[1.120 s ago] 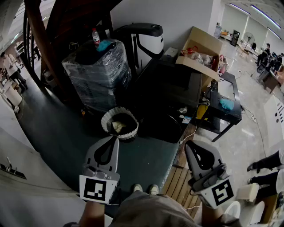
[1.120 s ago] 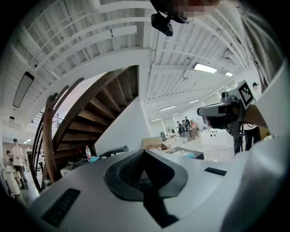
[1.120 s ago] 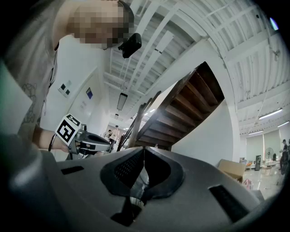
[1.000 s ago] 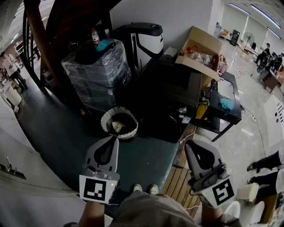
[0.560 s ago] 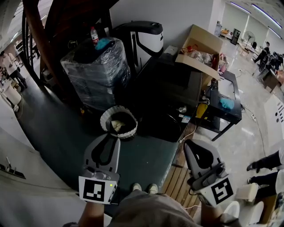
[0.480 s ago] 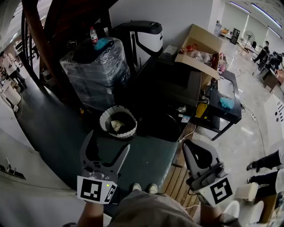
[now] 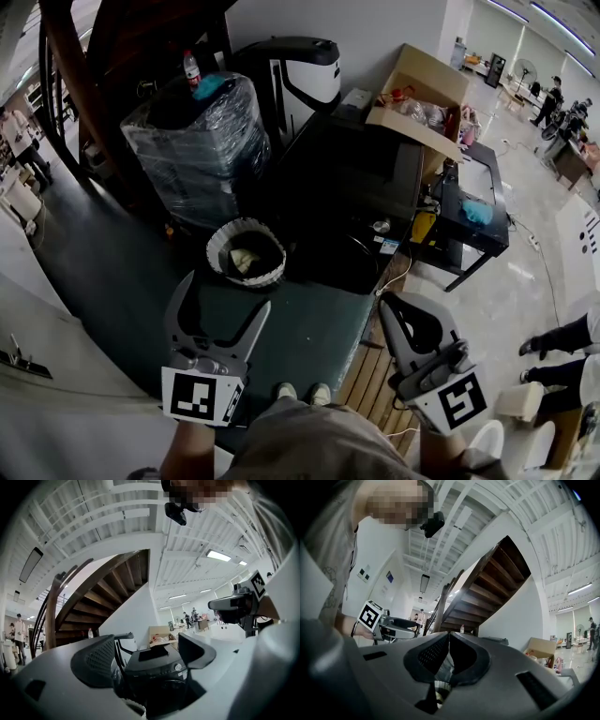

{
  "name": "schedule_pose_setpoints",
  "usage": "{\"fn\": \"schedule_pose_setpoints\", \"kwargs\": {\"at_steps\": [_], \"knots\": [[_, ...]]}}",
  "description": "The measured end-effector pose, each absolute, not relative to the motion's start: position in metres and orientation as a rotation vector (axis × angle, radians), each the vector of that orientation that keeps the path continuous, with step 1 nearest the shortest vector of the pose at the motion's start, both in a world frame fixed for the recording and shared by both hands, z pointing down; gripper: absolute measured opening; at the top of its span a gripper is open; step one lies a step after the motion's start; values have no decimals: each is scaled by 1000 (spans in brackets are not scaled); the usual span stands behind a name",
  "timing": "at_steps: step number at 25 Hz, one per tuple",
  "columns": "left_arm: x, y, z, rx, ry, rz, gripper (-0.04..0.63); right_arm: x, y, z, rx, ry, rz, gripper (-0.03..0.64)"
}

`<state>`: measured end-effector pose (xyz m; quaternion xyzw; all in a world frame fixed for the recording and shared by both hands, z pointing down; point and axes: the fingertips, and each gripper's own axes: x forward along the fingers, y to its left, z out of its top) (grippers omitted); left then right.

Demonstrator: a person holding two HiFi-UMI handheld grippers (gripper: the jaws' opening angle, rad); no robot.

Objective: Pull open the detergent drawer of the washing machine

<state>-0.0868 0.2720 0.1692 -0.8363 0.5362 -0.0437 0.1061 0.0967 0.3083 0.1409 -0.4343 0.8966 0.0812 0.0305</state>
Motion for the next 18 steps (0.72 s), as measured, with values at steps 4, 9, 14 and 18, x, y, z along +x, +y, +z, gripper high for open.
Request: {"fn": "schedule_pose_setpoints", "kwargs": {"at_steps": [4, 9, 14, 18], "knots": [[-80, 268, 171, -2482, 1591, -144, 423, 103, 305, 145, -1335, 2767, 230, 34], [-70, 266, 172, -2540, 1603, -77, 423, 113, 303, 152, -1319, 2772, 212, 34], [-64, 261, 179, -2583, 1639, -21, 423, 125, 300, 163, -1322, 2773, 189, 34], [-67, 256, 182, -2577, 1679, -36, 423, 131, 297, 164, -1317, 2778, 171, 34]]}}
